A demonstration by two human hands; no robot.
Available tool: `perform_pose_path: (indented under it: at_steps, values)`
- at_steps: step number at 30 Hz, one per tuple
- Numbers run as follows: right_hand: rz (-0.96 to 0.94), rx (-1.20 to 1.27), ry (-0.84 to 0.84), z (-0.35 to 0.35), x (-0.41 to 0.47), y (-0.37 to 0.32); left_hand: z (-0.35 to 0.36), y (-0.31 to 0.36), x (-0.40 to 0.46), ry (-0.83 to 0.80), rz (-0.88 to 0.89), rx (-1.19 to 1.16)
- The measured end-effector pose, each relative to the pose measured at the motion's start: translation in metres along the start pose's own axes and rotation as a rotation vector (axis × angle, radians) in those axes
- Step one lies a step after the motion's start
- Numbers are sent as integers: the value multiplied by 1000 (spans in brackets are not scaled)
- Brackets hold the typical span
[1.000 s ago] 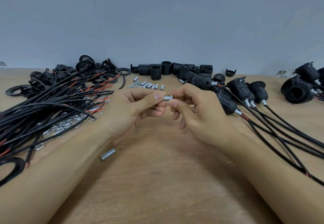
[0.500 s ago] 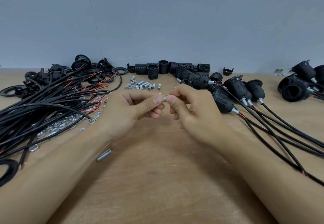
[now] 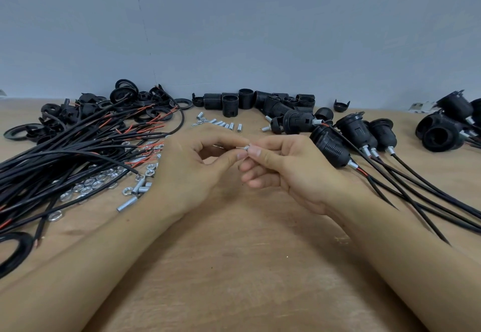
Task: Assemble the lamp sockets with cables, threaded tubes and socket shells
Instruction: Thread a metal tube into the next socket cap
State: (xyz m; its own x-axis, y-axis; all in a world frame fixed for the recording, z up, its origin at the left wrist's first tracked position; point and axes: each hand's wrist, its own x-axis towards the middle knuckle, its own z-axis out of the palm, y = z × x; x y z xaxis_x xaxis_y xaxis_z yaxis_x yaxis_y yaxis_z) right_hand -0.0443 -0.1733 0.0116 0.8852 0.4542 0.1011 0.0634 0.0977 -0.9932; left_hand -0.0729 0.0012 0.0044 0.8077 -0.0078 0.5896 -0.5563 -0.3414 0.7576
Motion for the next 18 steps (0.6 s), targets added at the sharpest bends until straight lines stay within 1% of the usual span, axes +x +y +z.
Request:
perform_pose_path:
  at_steps: [3,7,10,15,18]
  values:
    - [-37,12,21,-1,-1,-1,-2,1,2,31,-113,-107]
    - [-140,-33,29,0,-4,-4,-2,2,4,33,-136,-171]
    - [-245,-134,44,1,-6,-6,-1,3,3,20,-181,-247]
    - [-401,-293,81,3,-9,-4,1,1,3,-33,-385,-493]
    - [-437,-309,77,2,-9,-4,1,1,4,-63,-456,-598]
